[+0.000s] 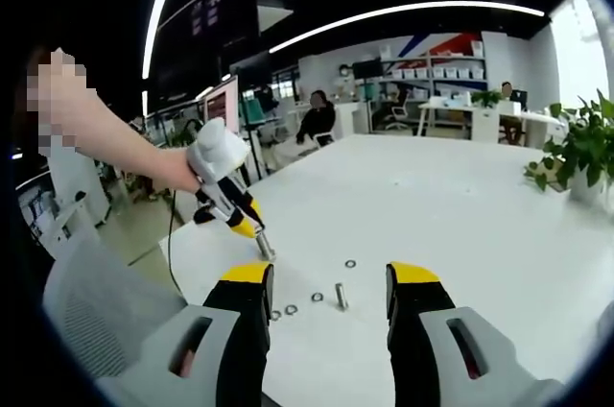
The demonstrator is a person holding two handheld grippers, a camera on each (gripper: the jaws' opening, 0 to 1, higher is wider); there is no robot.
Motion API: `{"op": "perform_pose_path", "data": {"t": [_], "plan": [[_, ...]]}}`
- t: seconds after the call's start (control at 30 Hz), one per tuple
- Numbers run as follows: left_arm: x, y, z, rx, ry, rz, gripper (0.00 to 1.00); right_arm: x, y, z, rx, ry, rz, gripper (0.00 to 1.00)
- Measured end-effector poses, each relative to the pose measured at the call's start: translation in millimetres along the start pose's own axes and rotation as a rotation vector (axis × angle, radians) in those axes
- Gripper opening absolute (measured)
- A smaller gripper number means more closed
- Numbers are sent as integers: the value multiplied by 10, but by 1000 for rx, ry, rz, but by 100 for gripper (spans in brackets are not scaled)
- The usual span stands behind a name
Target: Place the washer onto the threaded stud by aligning its center hole with the stud, sliding it down to the base, and recovering from edge contact or off-axis alignment until the washer reaches the visible bottom stop.
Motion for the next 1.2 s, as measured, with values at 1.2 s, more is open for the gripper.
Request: {"op": "perform_pose_path", "data": {"t": [1.2], "plan": [[-50, -2, -291, -2, -53, -42, 0, 33, -50, -19, -22, -19, 9, 51]]}}
Point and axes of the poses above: the point that each gripper's makers call its tool centre point, and the gripper's own axes: z roughly backward along the fingers, x roughly to its right, y roughly out of its top, the point moved 3 cm from there along z, roughly backward along the fingers, and after that the axes turned 15 degrees about -y, right-handed, at the moved point
